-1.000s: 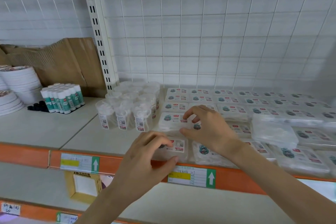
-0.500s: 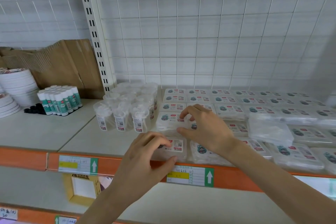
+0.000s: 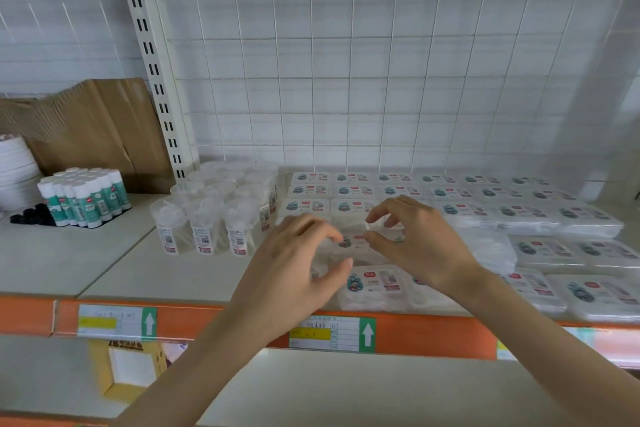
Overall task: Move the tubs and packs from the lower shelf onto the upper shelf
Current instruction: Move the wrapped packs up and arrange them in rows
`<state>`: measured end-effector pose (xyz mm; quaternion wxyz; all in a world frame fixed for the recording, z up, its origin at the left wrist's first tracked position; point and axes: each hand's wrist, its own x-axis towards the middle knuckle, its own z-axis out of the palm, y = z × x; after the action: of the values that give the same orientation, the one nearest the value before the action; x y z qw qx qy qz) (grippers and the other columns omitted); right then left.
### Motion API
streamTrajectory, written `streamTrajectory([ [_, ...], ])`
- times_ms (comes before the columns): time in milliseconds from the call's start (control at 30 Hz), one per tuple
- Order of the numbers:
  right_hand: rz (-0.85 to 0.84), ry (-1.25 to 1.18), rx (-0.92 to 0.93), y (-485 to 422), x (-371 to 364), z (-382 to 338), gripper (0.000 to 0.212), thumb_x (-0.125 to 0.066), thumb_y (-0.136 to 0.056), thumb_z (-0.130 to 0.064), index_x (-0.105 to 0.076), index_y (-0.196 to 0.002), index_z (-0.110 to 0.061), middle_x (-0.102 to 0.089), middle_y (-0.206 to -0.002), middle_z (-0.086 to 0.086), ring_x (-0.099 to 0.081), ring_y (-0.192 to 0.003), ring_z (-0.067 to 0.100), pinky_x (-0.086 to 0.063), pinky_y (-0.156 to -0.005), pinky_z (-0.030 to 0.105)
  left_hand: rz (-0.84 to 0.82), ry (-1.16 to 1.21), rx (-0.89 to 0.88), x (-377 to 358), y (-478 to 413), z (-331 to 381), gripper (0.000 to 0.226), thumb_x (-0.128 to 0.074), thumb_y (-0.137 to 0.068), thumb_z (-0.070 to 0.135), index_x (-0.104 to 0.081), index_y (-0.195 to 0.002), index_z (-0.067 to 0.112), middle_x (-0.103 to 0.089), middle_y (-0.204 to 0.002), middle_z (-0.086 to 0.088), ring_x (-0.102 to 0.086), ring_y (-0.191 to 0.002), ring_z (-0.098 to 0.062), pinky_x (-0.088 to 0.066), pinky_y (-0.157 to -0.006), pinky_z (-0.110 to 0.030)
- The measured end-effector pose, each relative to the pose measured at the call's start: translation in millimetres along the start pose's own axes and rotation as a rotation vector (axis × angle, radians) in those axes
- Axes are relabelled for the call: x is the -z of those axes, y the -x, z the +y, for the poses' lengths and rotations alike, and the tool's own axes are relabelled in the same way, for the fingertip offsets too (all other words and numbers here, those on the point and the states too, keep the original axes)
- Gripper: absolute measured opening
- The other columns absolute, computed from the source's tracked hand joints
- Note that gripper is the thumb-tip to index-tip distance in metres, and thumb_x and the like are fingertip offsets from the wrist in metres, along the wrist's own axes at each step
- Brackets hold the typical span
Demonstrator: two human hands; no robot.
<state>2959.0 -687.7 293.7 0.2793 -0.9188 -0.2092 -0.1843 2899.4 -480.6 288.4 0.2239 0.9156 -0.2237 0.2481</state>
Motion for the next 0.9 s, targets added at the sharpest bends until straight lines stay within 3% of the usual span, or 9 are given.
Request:
streamTrajectory([
  [100,0.015,0.023,-0.026,9,18,16,0.018,-0.069,-0.085,-0.034,-0.065,-0.103,-0.031,-0.057,-0.104,-0.015,-0.057,-0.098,0.006,-0.05,-0.083,0.031,-0.091,-0.023,-0.034,-12,-23,20,0.04,-0.051,-0.091,0.054,-0.058,-0.121,0.029,-0.053,-0.124,0.018,-0.044,-0.118,0.001,-0.027,-0.093,-0.009],
  [233,0.02,0.087,-0.051,23,45,41,0.023,-0.07,-0.085,-0.037,-0.065,-0.106,-0.03,-0.053,-0.103,-0.019,-0.053,-0.105,0.007,-0.042,-0.085,0.026,-0.147,-0.06,-0.072,-32,-46,44,0.046,-0.053,-0.093,0.051,-0.054,-0.13,0.024,-0.053,-0.13,0.011,-0.046,-0.12,-0.006,-0.035,-0.104,-0.023],
  [333,0.014,0.154,-0.09,36,62,58,0.027,-0.071,-0.083,-0.042,-0.063,-0.107,-0.032,-0.054,-0.113,-0.017,-0.051,-0.114,0.009,-0.043,-0.085,0.027,-0.17,-0.087,-0.089,-43,-56,57,0.048,-0.053,-0.094,0.05,-0.052,-0.133,0.022,-0.052,-0.133,0.009,-0.045,-0.123,-0.008,-0.033,-0.104,-0.023],
  [433,-0.059,0.228,-0.129,47,73,72,0.037,-0.07,-0.082,-0.05,-0.06,-0.114,-0.034,-0.053,-0.129,-0.012,-0.046,-0.124,0.012,-0.039,-0.102,0.033,-0.186,-0.097,-0.092,-49,-62,64,0.048,-0.053,-0.095,0.049,-0.051,-0.134,0.022,-0.051,-0.135,0.009,-0.045,-0.124,-0.008,-0.032,-0.105,-0.023],
  [533,-0.127,0.217,-0.172,55,77,81,0.05,-0.069,-0.08,-0.056,-0.054,-0.122,-0.035,-0.048,-0.135,-0.011,-0.04,-0.132,0.012,-0.032,-0.109,0.033,-0.202,-0.094,-0.086,-53,-64,67,0.048,-0.053,-0.095,0.049,-0.051,-0.134,0.022,-0.052,-0.134,0.008,-0.046,-0.123,-0.009,-0.034,-0.106,-0.025],
  [667,-0.123,0.139,-0.226,58,77,88,0.056,-0.072,-0.077,-0.057,-0.051,-0.124,-0.035,-0.052,-0.134,-0.01,-0.047,-0.126,0.012,-0.04,-0.098,0.03,-0.22,-0.089,-0.069,-54,-63,69,0.047,-0.053,-0.095,0.049,-0.052,-0.133,0.021,-0.052,-0.135,0.008,-0.046,-0.124,-0.009,-0.033,-0.106,-0.024],
  [800,-0.048,0.109,-0.191,54,76,82,0.057,-0.077,-0.077,-0.048,-0.053,-0.125,-0.03,-0.056,-0.128,-0.012,-0.052,-0.117,0.006,-0.039,-0.088,0.021,-0.245,-0.022,0.0,-48,-61,70,0.043,-0.049,-0.099,0.043,-0.051,-0.135,0.02,-0.05,-0.139,0.007,-0.045,-0.128,-0.008,-0.03,-0.104,-0.019],
  [900,0.029,0.021,-0.124,48,73,73,0.057,-0.08,-0.073,-0.048,-0.053,-0.121,-0.035,-0.056,-0.121,-0.02,-0.051,-0.11,-0.004,-0.042,-0.087,0.014,-0.218,0.112,0.105,-42,-63,67,0.042,-0.044,-0.101,0.042,-0.049,-0.136,0.02,-0.053,-0.137,0.006,-0.05,-0.122,-0.006,-0.039,-0.102,-0.021],
])
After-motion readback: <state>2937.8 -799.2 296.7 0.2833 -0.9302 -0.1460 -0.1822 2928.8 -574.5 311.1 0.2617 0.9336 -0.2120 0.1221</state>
